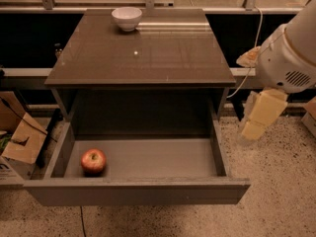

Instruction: Pick apple from top drawer and place on counter

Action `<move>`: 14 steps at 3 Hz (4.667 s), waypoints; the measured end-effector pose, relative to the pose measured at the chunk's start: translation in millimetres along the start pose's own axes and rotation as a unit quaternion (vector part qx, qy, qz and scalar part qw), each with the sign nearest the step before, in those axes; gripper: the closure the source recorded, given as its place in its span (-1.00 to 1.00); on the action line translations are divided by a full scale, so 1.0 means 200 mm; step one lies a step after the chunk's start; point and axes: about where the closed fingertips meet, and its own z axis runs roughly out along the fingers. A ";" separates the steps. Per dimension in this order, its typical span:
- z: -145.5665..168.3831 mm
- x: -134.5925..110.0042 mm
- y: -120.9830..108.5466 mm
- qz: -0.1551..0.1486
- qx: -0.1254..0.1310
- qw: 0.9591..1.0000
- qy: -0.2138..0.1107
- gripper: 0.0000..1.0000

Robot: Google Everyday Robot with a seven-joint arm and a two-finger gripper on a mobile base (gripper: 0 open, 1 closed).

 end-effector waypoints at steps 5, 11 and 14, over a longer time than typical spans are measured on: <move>0.58 -0.29 0.00 -0.015 -0.048 0.994 -0.094 -1.00; 1.54 -0.80 0.00 0.000 -0.106 0.964 -0.242 -1.00; 1.71 -0.92 0.10 -0.005 -0.142 0.953 -0.268 -1.00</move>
Offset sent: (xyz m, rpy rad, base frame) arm 0.0428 0.0949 -0.0851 0.2245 0.0173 0.1476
